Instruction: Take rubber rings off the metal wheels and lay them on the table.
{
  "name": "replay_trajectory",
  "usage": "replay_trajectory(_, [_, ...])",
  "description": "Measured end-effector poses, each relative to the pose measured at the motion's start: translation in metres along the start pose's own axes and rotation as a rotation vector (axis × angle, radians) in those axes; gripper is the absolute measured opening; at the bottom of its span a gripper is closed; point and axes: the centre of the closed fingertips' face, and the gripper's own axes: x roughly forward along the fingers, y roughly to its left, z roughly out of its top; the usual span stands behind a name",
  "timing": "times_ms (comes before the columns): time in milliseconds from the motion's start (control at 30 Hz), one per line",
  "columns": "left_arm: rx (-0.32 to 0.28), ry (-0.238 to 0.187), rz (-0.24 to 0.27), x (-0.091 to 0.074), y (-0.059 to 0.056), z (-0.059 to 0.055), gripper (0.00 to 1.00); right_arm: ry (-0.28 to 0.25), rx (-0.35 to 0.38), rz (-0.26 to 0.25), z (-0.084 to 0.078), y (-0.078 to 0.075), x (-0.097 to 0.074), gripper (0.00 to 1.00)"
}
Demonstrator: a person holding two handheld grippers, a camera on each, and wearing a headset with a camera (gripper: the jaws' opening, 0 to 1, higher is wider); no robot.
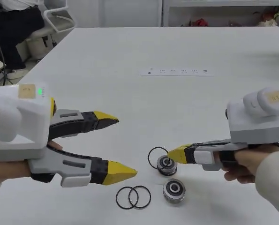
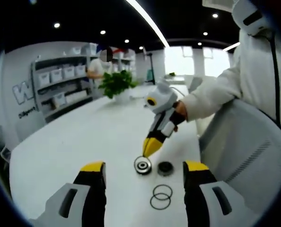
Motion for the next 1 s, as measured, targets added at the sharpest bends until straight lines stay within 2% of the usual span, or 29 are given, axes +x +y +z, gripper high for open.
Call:
replay_trajectory(167, [-0.009,-0.007,-0.002,-0.016,0.001,0.002,0.68,0.001,-0.016,0.019,0.003,0.011,0.003,0.0])
replay_trajectory(400, [-0.016,0.037,0.034,-0.04,0.007,-0.012,0.69,0.019,-0.041,0.049,0.003,0.025,0.01,0.0])
replay_trajectory(567, [-0.035,0.053,0.053,-0.052,0.008,-0.022,0.7,0.025,-0.053,0.067,0.004,0.033,0.014,0.0])
replay_trajectory(700, [-0.063,0.047,0.063,-0.058,0.005,-0.026,0.74,0.032,-0.058,0.084,0.004,0.038,0.017,0.0])
replay_trajectory(867, [-0.086,0.078,0.074,-0.064,-0.002,-0.043,0.75,0.053,-0.069,0.099,-0.002,0.044,0.022,0.0])
replay_trajectory(1000, [-0.109,0.082,0.089,-0.066,-0.006,-0.052,0.75,0.077,-0.075,0.109,-0.008,0.048,0.027,0.0])
